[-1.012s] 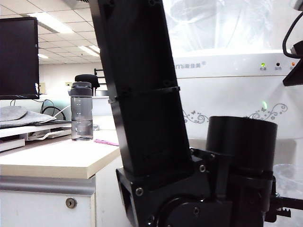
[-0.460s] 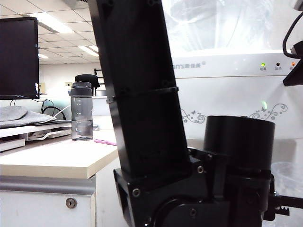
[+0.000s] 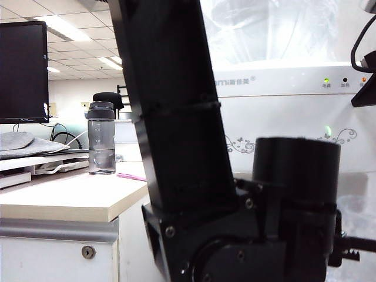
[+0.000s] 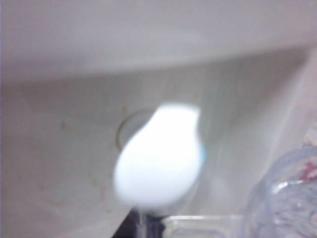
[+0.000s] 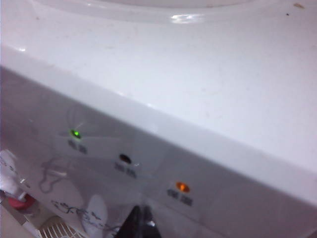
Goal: Pick up the plastic mug from the left desk, go to the cold water outlet of the water dispenser, press the vertical switch to get some water, then put the mug back on the desk.
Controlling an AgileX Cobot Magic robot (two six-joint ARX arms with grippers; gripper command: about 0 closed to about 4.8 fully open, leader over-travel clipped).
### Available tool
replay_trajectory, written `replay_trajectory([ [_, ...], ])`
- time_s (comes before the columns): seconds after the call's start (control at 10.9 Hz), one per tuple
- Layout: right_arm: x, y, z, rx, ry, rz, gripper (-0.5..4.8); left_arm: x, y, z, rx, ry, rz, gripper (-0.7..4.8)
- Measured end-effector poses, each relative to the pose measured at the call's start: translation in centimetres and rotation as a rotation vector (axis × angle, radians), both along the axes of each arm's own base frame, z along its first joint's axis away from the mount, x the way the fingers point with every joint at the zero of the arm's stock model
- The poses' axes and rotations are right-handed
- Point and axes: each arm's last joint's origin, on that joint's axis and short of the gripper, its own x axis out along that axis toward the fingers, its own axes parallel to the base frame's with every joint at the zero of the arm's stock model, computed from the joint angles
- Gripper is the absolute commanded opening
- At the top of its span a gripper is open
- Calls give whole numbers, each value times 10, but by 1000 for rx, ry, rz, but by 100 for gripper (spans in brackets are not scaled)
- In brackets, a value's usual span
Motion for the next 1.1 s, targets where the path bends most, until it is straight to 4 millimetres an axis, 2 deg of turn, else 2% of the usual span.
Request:
replay_trajectory([
  [0.55,0,0,0,0,0,-1,-1,0,0,10,-57,-37,6,-3],
  [1.1,0,0,0,0,0,-1,-1,-1,0,12,-68,-42,5,-1],
])
